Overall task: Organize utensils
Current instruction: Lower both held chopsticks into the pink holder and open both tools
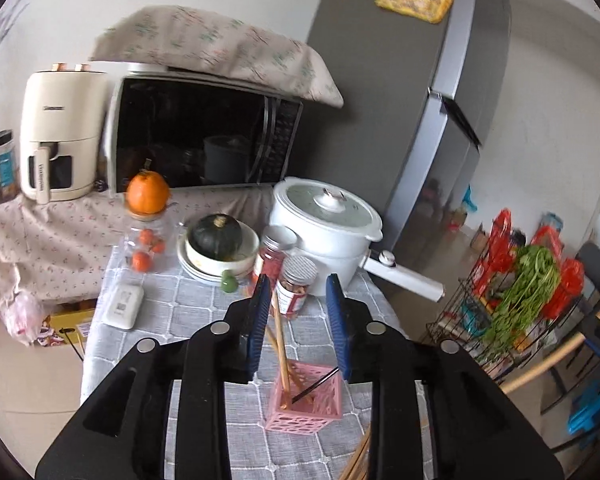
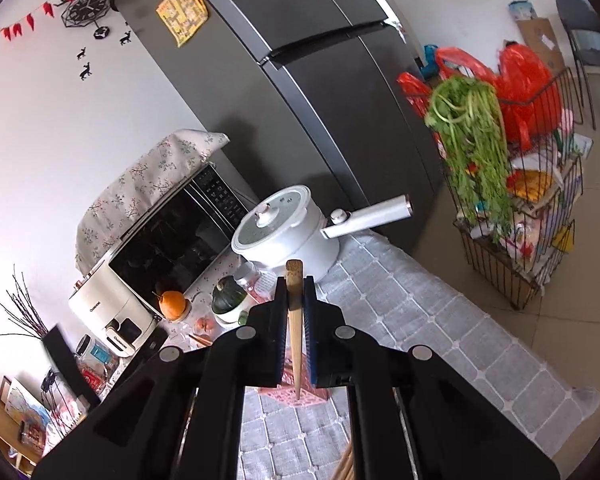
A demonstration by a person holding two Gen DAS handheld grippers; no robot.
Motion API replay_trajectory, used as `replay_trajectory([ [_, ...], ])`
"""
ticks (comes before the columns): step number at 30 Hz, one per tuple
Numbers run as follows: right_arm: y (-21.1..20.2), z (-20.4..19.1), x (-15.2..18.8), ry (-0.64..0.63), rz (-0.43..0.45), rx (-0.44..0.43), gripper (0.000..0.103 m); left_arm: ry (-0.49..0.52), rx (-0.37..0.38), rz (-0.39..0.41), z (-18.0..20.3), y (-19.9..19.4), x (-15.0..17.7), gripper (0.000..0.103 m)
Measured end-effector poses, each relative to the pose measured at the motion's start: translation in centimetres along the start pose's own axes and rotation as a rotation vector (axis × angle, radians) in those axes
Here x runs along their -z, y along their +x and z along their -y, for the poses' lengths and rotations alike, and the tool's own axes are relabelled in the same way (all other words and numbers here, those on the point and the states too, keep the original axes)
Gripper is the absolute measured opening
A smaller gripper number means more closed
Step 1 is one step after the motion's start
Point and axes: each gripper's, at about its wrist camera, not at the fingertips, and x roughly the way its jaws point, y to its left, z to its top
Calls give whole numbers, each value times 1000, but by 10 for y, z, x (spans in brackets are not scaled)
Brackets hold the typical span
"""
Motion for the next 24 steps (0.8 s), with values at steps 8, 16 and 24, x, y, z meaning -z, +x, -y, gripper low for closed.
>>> replay_trajectory([
  [8, 22, -46, -9, -65, 40, 9, 8, -75, -8, 3, -32, -43, 10, 42],
  [16, 82, -63, 18, -111, 11, 65, 8, -30, -36, 32, -32, -52, 10, 48],
  [24, 108, -60, 47, -141, -30, 97, 43, 6, -78, 36, -32, -53, 14, 60],
])
